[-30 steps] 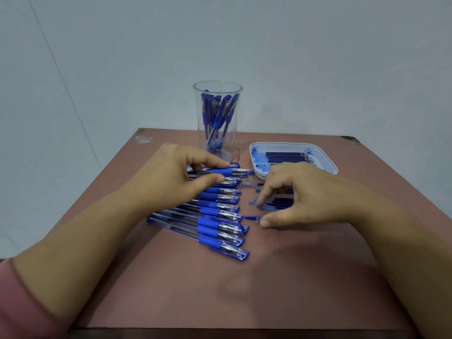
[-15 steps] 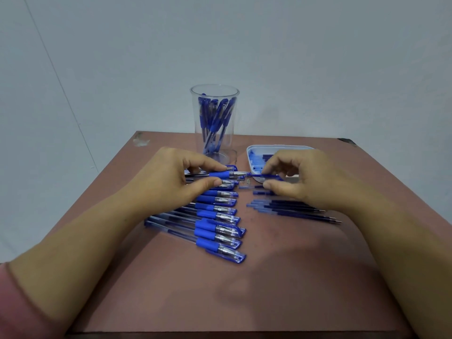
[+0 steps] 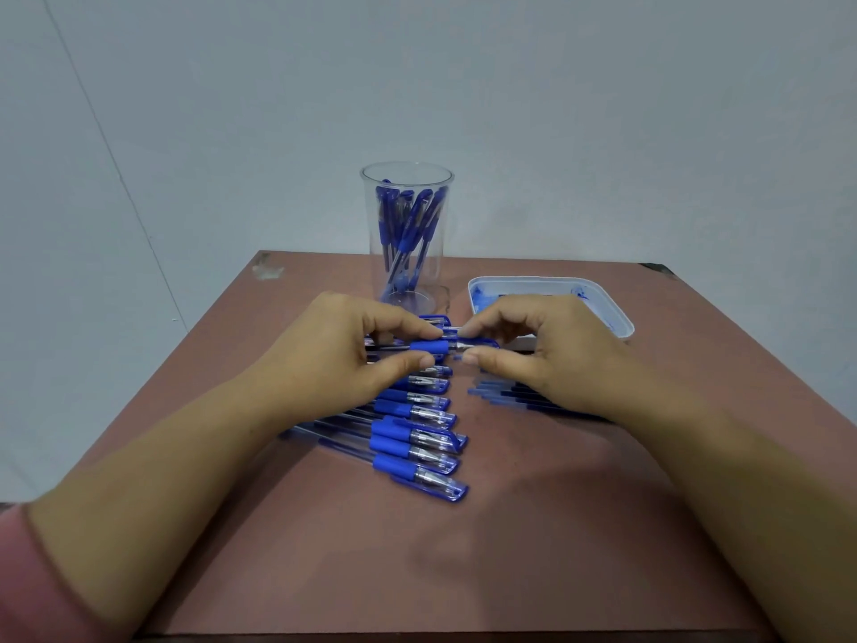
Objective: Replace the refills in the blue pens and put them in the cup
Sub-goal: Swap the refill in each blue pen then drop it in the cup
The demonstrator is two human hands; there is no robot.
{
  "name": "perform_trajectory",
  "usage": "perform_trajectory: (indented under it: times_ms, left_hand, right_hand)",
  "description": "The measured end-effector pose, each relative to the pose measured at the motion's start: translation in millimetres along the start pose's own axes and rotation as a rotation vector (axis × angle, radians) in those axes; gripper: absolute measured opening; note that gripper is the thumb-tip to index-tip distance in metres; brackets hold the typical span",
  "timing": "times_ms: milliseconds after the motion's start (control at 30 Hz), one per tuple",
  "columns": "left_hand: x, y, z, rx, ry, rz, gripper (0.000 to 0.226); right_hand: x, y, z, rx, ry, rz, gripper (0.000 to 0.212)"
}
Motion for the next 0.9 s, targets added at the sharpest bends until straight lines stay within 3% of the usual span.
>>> perform_trajectory:
  times_ms: [400,600,700,833,900]
  left_hand:
    - [8.1,4.5,4.1,0.096,-0.067,0.018,0.02]
    - [10.6,1.3,3.6,0.055,-0.065,-0.002,0.021]
    - [16.1,2.2,4.9,0.011,-0.099,-0.006,0.041]
    - [15.8,13.0,8.7,-0.147,-0.33,-0.069,0.08]
    - [11.1,22.3,8.1,-0.195,-0.39,-0.123,0.088]
  right_hand:
    - [0.6,3.0,10.1,0.114,-0.107,-0.017,0.014]
    - [3.4,-3.3,7.7,0.051,-0.125,0.018,0.015]
    - [6.3,-6.2,-3.3,0.047,-0.247,0.033,0.016]
    - [21.4,-1.5,-18.2,0.135,-0.398,0.061,0.022]
    - [28.2,-0.6,-24.0,0.192,-0.428,0.062,0.023]
Point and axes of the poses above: each hand's wrist, its own y-axis away from the middle knuckle, its own z-axis out of the palm, x = y × z, the point moved 6 cm from there along -y, towards the middle knuckle, and after that the axes turned 9 degrees about -x, right-handed, at the moved point
